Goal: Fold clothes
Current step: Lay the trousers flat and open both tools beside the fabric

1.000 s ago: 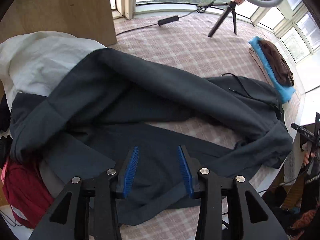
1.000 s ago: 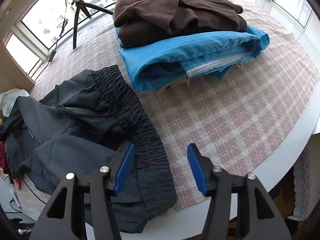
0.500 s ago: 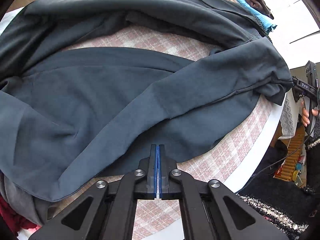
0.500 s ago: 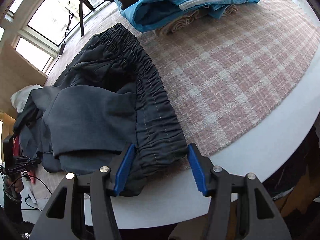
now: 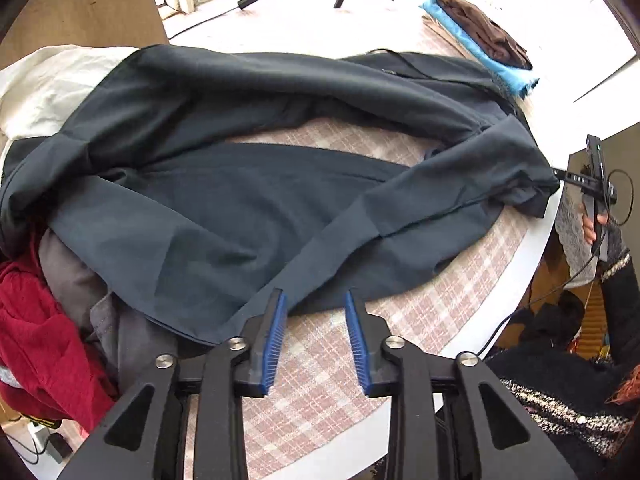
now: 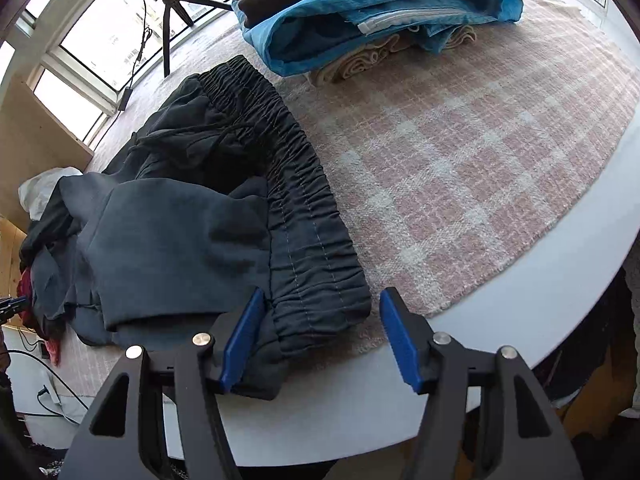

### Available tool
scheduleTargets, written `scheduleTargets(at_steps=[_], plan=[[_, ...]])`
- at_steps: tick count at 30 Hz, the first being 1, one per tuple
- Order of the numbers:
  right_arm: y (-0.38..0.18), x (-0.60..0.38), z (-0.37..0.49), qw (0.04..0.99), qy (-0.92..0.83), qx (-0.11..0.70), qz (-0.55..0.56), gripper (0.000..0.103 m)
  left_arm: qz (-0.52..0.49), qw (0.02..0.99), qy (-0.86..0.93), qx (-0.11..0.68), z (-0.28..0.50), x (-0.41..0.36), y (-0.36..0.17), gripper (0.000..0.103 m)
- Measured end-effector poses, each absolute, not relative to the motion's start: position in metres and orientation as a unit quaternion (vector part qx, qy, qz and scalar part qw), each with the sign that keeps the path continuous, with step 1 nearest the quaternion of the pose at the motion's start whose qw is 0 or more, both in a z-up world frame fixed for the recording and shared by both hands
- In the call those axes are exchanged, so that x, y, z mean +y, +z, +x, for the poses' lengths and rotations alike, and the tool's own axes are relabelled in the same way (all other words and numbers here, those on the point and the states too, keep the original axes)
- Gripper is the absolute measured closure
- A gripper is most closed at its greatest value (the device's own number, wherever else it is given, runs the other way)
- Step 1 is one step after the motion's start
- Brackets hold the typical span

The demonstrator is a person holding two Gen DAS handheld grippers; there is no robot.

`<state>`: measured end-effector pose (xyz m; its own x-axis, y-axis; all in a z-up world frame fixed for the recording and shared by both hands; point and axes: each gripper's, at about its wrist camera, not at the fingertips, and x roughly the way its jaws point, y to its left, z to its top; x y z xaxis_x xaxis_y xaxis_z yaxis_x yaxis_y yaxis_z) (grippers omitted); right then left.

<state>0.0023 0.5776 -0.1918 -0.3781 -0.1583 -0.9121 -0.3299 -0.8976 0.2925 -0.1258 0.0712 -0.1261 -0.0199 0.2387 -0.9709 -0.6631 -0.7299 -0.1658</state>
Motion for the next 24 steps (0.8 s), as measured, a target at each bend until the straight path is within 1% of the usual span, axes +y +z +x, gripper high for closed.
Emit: scheduleTargets(at_steps=[1, 2, 4, 8, 12, 14, 16, 17, 18, 20, 22, 23, 24], plan=[[-0.194, 0.573, 0.000, 0.049, 0.800, 0.215, -0.557, 0.043, -0.619, 0.325, 0.691, 0.181, -0.123, 0.074, -0.134, 0.070], [-0.194, 0.569, -0.002, 0.049, 0.803, 0.209, -0.556, 0.039, -0.619, 0.326, 0.689, 0.192, -0.120, 0.078, -0.141, 0.069], [-0.193, 0.565, -0.005, 0.048, 0.804, 0.205, -0.556, 0.036, -0.617, 0.326, 0.684, 0.212, -0.113, 0.084, -0.156, 0.069], [-0.188, 0.567, -0.006, 0.052, 0.797, 0.218, -0.561, 0.036, -0.602, 0.322, 0.680, 0.267, -0.109, 0.097, -0.181, 0.069], [-0.180, 0.570, -0.004, 0.052, 0.795, 0.223, -0.561, 0.036, -0.559, 0.297, 0.691, 0.349, -0.108, 0.108, -0.198, 0.069], [-0.174, 0.569, -0.004, 0.052, 0.797, 0.217, -0.562, 0.036, -0.554, 0.290, 0.688, 0.369, -0.109, 0.109, -0.203, 0.070], [-0.168, 0.568, -0.004, 0.052, 0.798, 0.210, -0.562, 0.036, -0.553, 0.302, 0.681, 0.373, -0.107, 0.106, -0.202, 0.069], [-0.165, 0.567, -0.004, 0.052, 0.799, 0.207, -0.563, 0.036, -0.549, 0.305, 0.681, 0.376, -0.107, 0.104, -0.201, 0.071], [-0.163, 0.566, -0.004, 0.053, 0.800, 0.203, -0.562, 0.036, -0.555, 0.302, 0.679, 0.374, -0.110, 0.101, -0.201, 0.077], [-0.160, 0.565, -0.003, 0.053, 0.800, 0.201, -0.562, 0.036, -0.576, 0.304, 0.668, 0.361, -0.116, 0.094, -0.199, 0.085], [-0.157, 0.564, -0.003, 0.051, 0.800, 0.202, -0.562, 0.036, -0.576, 0.314, 0.664, 0.358, -0.111, 0.087, -0.193, 0.080], [-0.155, 0.563, -0.002, 0.050, 0.801, 0.201, -0.562, 0.036, -0.577, 0.319, 0.662, 0.357, -0.109, 0.083, -0.190, 0.075], [-0.154, 0.562, -0.002, 0.048, 0.801, 0.200, -0.562, 0.036, -0.575, 0.321, 0.658, 0.365, -0.107, 0.082, -0.191, 0.068]])
